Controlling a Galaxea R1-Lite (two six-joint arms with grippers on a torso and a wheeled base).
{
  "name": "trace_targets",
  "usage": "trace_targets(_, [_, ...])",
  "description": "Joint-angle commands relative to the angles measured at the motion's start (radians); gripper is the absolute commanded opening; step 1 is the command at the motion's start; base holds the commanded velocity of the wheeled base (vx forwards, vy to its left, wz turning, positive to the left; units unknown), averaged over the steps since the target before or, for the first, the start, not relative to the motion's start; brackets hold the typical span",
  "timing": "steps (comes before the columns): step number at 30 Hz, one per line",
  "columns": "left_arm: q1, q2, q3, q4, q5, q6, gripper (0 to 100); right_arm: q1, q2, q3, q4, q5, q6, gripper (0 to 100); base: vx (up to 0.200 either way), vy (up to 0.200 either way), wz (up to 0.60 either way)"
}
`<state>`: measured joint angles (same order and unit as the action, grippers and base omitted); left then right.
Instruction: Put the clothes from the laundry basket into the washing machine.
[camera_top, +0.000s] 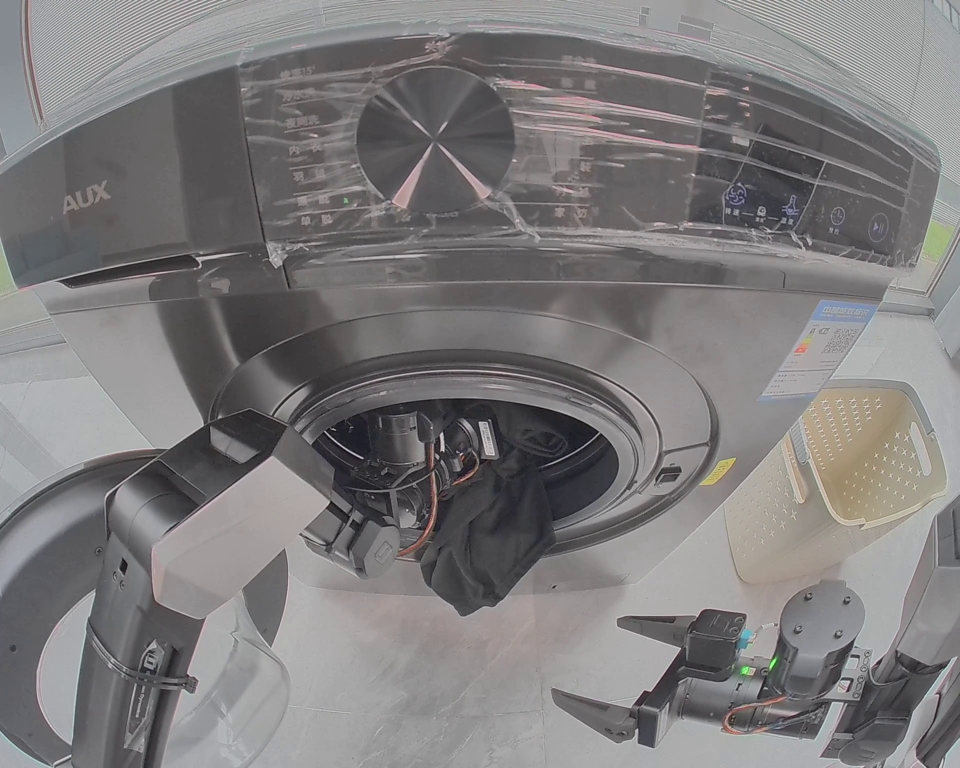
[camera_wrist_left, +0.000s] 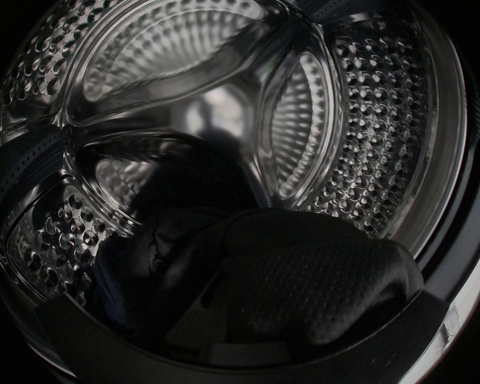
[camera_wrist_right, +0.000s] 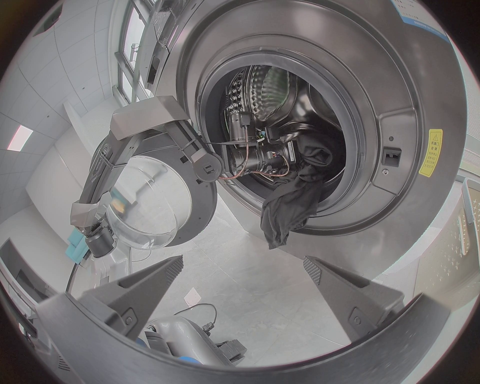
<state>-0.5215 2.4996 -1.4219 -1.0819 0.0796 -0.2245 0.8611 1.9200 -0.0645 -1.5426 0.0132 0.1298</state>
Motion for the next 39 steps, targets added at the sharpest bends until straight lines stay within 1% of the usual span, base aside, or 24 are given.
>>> trace_targets(1, [0.017, 0.036, -0.045, -0.009, -0.001, -0.009, 0, 0.006, 0.01, 0.005, -0.001, 0.001, 0.001, 100, 0.0, 0.0, 0.0])
trace_targets(5, [0.021, 0.065, -0.126, -0.003, 0.012, -0.015, 0, 0.006, 0.016, 0.002, -0.001, 0.001, 0.001, 100, 0.0, 0.0, 0.0])
trace_targets(10, [0.029, 0.068, -0.134, 0.0, 0.012, -0.019, 0, 0.001, 0.016, 0.0, -0.001, 0.001, 0.001, 100, 0.0, 0.0, 0.0])
trace_targets(11, [0.032, 0.065, -0.129, -0.003, 0.012, -0.024, 100, 0.001, 0.016, 0.0, -0.001, 0.001, 0.001, 100, 0.0, 0.0, 0.0])
trace_targets(12, [0.032, 0.064, -0.123, -0.007, 0.014, -0.036, 100, 0.001, 0.017, 0.002, -0.001, 0.001, 0.001, 100, 0.0, 0.0, 0.0])
trace_targets(14, [0.026, 0.045, -0.094, 0.004, 0.029, -0.085, 100, -0.001, 0.017, 0.002, -0.001, 0.001, 0.001, 100, 0.0, 0.0, 0.0])
trace_targets(15, [0.024, 0.036, -0.078, 0.007, 0.035, -0.096, 100, -0.002, 0.017, 0.002, -0.001, 0.001, 0.001, 100, 0.0, 0.0, 0.0])
trace_targets(16, [0.018, -0.027, 0.003, 0.039, 0.034, -0.127, 100, -0.004, 0.017, 0.003, -0.001, 0.001, 0.001, 100, 0.0, 0.0, 0.0])
trace_targets(17, [0.017, -0.034, 0.011, 0.045, 0.032, -0.128, 100, -0.004, 0.017, 0.003, -0.001, 0.001, 0.001, 100, 0.0, 0.0, 0.0])
trace_targets(18, [0.001, -0.107, 0.109, 0.145, 0.017, -0.141, 100, -0.01, 0.016, 0.003, -0.001, 0.002, 0.001, 100, 0.0, 0.0, 0.0])
trace_targets(19, [-0.008, -0.136, 0.15, 0.194, -0.004, -0.145, 100, -0.01, 0.017, 0.003, -0.001, 0.002, 0.001, 100, 0.0, 0.0, 0.0])
trace_targets(21, [-0.022, -0.168, 0.193, 0.231, -0.046, -0.153, 100, -0.01, 0.017, 0.003, -0.001, 0.002, 0.001, 100, 0.0, 0.0, 0.0])
trace_targets(22, [-0.022, -0.168, 0.193, 0.231, -0.046, -0.153, 100, -0.01, 0.017, 0.003, -0.001, 0.002, 0.001, 100, 0.0, 0.0, 0.0])
trace_targets(23, [-0.035, -0.177, 0.222, 0.229, -0.064, -0.154, 100, -0.002, 0.017, 0.005, -0.001, 0.001, 0.001, 100, 0.0, 0.0, 0.0])
trace_targets(24, [-0.035, -0.177, 0.222, 0.229, -0.064, -0.154, 100, -0.002, 0.017, 0.005, -0.001, 0.001, 0.001, 100, 0.0, 0.0, 0.0])
trace_targets(26, [-0.045, -0.169, 0.235, 0.229, -0.069, -0.145, 100, -0.001, 0.016, 0.005, -0.001, 0.001, 0.001, 100, 0.0, 0.0, 0.0])
trace_targets(29, [-0.048, -0.165, 0.238, 0.229, -0.07, -0.142, 100, -0.001, 0.016, 0.005, -0.001, 0.001, 0.001, 100, 0.0, 0.0, 0.0])
trace_targets(33, [-0.049, -0.107, 0.235, 0.227, -0.067, -0.098, 100, 0.001, 0.017, 0.003, -0.001, 0.001, 0.001, 100, 0.0, 0.0, 0.0])
trace_targets(35, [-0.043, -0.068, 0.216, 0.217, -0.06, -0.064, 100, 0.001, 0.02, 0.003, -0.001, 0.001, 0.001, 100, 0.0, 0.0, 0.0])
trace_targets(36, [-0.041, -0.062, 0.215, 0.212, -0.058, -0.058, 100, 0.001, 0.02, 0.003, -0.001, 0.001, 0.001, 100, 0.0, 0.0, 0.0])
trace_targets(37, [-0.04, -0.045, 0.207, 0.2, -0.057, -0.039, 100, -0.001, 0.02, 0.002, -0.001, 0.001, 0.001, 100, 0.0, 0.0, 0.0])
trace_targets(38, [-0.04, -0.041, 0.205, 0.2, -0.055, -0.036, 0, -0.001, 0.02, 0.002, -0.001, 0.001, 0.001, 100, 0.0, 0.0, 0.0])
trace_targets(39, [-0.04, -0.03, 0.198, 0.2, -0.053, -0.032, 0, -0.001, 0.02, 0.002, -0.001, 0.001, 0.001, 100, 0.0, 0.0, 0.0])
